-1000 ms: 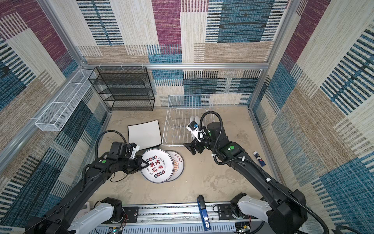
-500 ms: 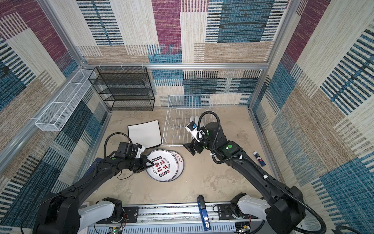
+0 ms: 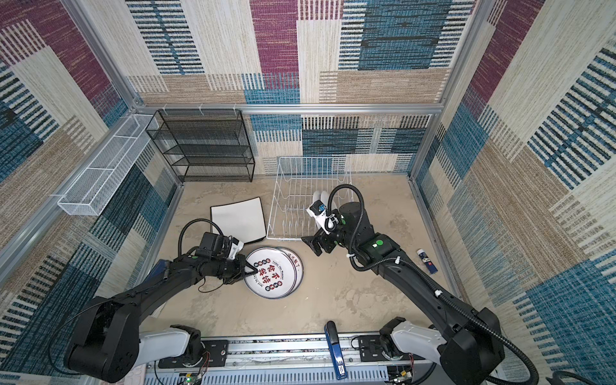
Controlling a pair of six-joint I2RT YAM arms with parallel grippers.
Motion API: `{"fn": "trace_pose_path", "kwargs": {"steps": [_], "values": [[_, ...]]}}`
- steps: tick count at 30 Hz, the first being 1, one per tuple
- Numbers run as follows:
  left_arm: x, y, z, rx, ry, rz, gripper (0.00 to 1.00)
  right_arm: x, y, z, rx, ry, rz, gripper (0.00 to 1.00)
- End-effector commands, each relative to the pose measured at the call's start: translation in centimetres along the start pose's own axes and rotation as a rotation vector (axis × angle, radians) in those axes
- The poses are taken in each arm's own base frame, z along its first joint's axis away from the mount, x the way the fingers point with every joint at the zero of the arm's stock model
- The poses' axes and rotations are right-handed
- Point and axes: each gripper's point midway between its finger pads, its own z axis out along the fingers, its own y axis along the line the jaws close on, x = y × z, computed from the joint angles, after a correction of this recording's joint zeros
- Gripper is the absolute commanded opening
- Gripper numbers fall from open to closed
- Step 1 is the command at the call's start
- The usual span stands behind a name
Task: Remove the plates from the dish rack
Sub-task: 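Lower the printed plate onto the other printed plate on the floor with the left gripper, then open the left gripper and lift it away from the stacked plates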
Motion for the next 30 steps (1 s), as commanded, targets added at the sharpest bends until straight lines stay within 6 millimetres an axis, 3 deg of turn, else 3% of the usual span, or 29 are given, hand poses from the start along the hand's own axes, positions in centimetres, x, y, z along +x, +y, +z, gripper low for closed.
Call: {"fn": "trace_pose_path", "kwargs": {"steps": [1, 6, 10, 17, 30], "values": [[-0.5, -1.5, -0.2, 0.058, -0.001, 0.015, 0.23, -1.3, -0.4, 0.0, 0.019, -0.051, 0.003, 0.99], [-0.6, -1.1, -0.8, 0.000, 0.000, 0.025, 0.45, -1.4, -0.5, 0.2, 0.022, -0.054, 0.002, 0.99], [-0.6, -0.5, -1.0, -0.053, 0.003, 0.020, 0.53, -1.2, -0.5, 0.2, 0.021, -0.048, 0.002, 0.99], [-0.7, 0.6, -1.4, -0.140, 0.010, 0.020, 0.58, -1.1, -0.6, 0.3, 0.029, -0.048, 0.010, 0.99], [-1.5, -0.5, -0.2, -0.152, 0.048, 0.057, 0.62, -2.1, -2.3, 0.0, 0.125, -0.091, 0.050, 0.99]]}}
